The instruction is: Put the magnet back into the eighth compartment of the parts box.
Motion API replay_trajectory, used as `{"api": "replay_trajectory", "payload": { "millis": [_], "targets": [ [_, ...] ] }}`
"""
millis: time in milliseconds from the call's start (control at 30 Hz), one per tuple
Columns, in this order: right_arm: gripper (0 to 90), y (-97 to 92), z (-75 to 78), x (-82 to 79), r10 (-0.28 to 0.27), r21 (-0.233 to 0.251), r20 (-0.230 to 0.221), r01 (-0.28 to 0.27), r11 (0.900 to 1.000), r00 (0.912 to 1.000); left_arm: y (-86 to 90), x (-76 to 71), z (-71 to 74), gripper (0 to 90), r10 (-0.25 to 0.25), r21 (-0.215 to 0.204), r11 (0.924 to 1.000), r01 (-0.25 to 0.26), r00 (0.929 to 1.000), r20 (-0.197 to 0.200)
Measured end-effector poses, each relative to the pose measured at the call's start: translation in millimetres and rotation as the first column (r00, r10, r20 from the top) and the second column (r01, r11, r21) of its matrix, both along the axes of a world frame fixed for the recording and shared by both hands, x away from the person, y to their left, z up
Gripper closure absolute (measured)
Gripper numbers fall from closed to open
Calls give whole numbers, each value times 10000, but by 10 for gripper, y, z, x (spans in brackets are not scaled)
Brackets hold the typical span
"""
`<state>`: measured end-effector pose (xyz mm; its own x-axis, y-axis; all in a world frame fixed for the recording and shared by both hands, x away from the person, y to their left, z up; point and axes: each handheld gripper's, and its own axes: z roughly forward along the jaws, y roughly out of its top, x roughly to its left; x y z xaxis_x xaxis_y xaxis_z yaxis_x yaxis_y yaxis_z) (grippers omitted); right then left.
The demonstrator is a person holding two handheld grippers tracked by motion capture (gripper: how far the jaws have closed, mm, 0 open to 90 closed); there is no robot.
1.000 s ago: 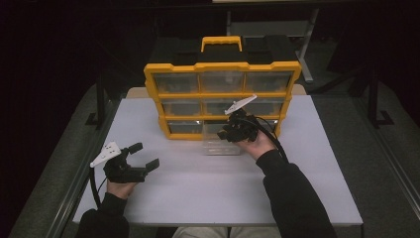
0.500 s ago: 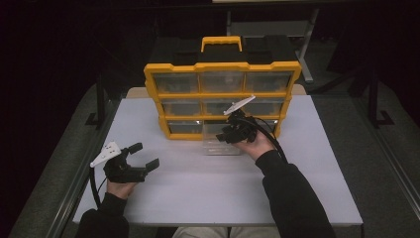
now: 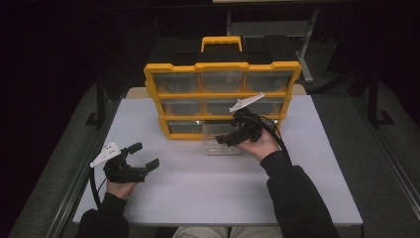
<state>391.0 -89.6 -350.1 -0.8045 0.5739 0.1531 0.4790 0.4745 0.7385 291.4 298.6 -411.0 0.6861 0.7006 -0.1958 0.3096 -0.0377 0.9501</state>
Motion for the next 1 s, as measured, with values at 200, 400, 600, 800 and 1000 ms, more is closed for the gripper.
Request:
{"api": "replay_trajectory", "payload": {
  "millis": [200,400,600,800,1000],
  "targets": [
    [0,-28,46,-42,23,-38,153,-23,10000,9999,0,0,1,0,-2,-7,10000,2,10000,1],
    [0,-79,73,-92,-219,104,612,213,9997,9979,2,1,1,0,16,-41,10000,-16,10000,10],
    [0,-211,100,-167,-585,705,972,518,9962,9935,5,4,1,0,18,-60,10000,-19,10000,-3],
    [0,-373,115,-242,-1017,1238,1119,877,9884,9885,0,6,0,0,16,-46,10000,-16,10000,6],
    [0,-527,110,-308,-1274,1374,1150,1113,9842,9852,1,10,-3,0,35,-80,10000,-35,10000,-12]
  ]
}}
